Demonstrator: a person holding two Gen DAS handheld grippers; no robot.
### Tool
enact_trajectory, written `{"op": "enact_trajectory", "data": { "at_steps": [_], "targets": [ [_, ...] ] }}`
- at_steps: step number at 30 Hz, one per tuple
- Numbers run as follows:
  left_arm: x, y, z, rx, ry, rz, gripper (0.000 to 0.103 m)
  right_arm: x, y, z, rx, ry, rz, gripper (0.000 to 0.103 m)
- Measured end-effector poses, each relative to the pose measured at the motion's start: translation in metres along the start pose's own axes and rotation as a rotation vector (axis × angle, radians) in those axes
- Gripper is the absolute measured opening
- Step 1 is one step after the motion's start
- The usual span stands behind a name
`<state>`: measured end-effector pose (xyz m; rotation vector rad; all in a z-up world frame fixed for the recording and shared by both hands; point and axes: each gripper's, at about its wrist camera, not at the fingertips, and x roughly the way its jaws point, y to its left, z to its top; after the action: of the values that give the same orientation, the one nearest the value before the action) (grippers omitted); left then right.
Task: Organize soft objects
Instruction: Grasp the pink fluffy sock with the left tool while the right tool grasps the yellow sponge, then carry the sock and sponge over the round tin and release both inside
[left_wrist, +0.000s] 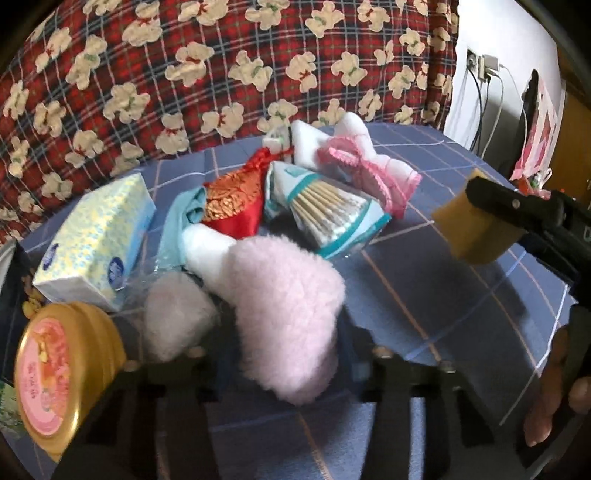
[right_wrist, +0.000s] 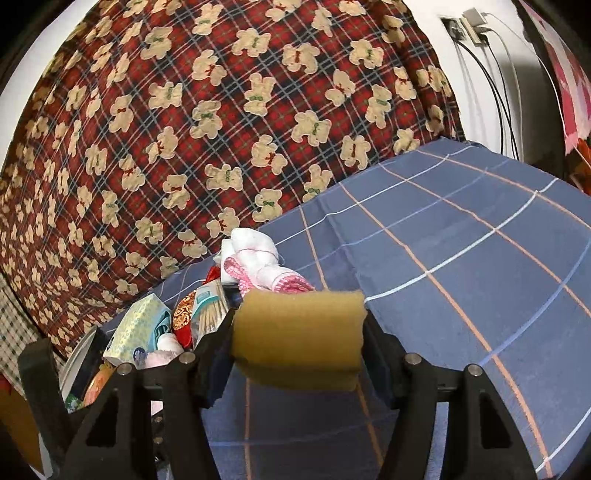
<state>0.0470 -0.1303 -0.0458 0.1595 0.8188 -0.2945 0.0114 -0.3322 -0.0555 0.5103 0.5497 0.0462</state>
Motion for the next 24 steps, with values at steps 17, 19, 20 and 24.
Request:
{"op": "enact_trajectory", "data": {
  "at_steps": [17, 19, 20, 24],
  "targets": [
    [-0.1, 0.038, -0.024, -0.035, -0.372, -0.252, 0.032, -0.051, 0.05, -0.022, -0.199, -0.233, -0.161, 0.065],
    [-0.11, 0.045, -0.028, -0.028, -0.399, -0.217, 0.032, -0.052, 0.066, -0.028, -0.232, -0.234, -0.147, 0.065],
    [-0.113, 0.05, -0.03, -0.027, -0.406, -0.2, 0.032, -0.053, 0.074, -0.029, -0.244, -0.237, -0.138, 0.065],
    [-0.12, 0.078, -0.034, -0.077, -0.406, -0.166, 0.032, -0.053, 0.108, -0.036, -0.288, -0.236, -0.089, 0.065]
  ]
}}
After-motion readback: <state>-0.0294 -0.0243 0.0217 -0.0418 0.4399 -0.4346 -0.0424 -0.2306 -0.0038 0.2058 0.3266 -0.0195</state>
